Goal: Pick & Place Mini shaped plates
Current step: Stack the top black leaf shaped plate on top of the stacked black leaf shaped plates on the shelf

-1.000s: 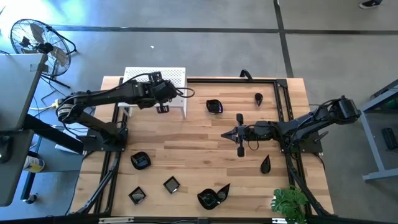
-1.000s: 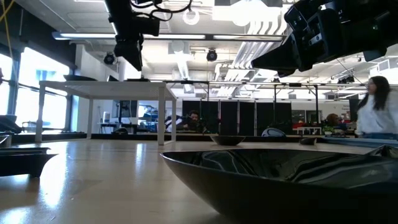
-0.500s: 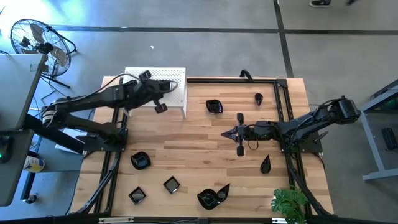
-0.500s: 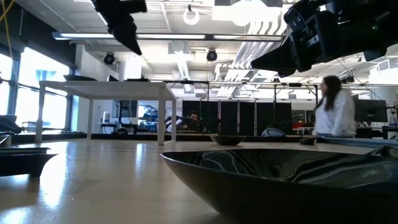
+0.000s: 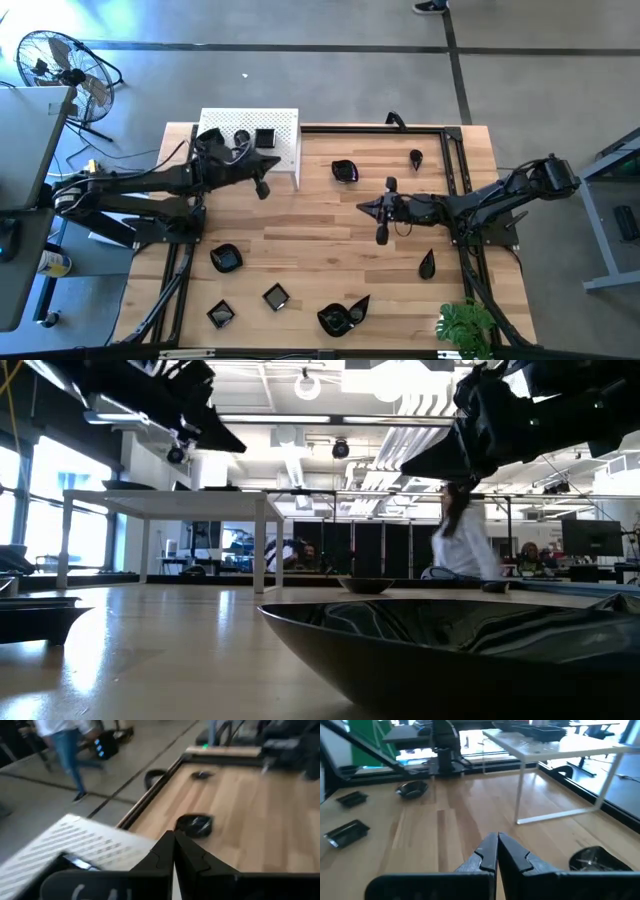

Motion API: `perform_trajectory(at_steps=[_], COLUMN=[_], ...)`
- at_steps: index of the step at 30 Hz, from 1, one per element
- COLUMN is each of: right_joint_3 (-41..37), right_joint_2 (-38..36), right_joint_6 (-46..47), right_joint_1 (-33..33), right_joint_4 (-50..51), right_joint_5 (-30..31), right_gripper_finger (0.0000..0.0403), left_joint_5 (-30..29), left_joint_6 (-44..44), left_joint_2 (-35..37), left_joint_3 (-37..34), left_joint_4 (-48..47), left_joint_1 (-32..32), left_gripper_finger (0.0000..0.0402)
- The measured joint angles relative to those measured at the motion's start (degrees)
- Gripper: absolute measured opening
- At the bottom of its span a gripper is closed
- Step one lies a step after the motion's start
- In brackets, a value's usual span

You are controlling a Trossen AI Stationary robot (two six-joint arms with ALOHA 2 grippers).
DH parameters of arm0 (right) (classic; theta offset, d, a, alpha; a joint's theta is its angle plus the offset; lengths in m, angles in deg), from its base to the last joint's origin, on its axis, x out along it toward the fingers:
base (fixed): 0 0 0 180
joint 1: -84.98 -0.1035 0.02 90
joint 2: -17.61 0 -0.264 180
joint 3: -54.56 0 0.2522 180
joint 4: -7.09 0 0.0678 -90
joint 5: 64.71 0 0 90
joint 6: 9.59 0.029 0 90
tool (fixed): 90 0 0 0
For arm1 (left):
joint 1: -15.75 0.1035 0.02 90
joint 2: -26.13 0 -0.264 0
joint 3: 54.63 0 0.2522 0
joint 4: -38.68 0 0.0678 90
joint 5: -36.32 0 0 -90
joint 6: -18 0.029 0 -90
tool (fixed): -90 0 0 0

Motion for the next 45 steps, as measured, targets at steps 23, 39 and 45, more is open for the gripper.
perform_trajectory(at_steps=[23,39,45], right_joint_3=[13.3,25.7,29.9], right_joint_2=[0.0,8.2,17.8], right_joint_6=[21.1,28.2,26.6], right_joint_1=[11.3,24.6,28.6], right_joint_4=[32.5,51.3,51.8], right_joint_5=[5.8,-6.4,-10.5], right_gripper_finger=[0.0039,0.0168,0.0173], left_joint_5=[11.9,11.7,11.6], left_joint_6=[-3.7,-3.3,-3.3], left_joint_2=[-2.1,-2.1,-2.1], left_joint_3=[-20.5,-20.5,-20.5], left_joint_4=[42.0,41.9,41.8], left_joint_1=[0.0,0.0,0.0], left_gripper_finger=[0.0003,0.0003,0.0003])
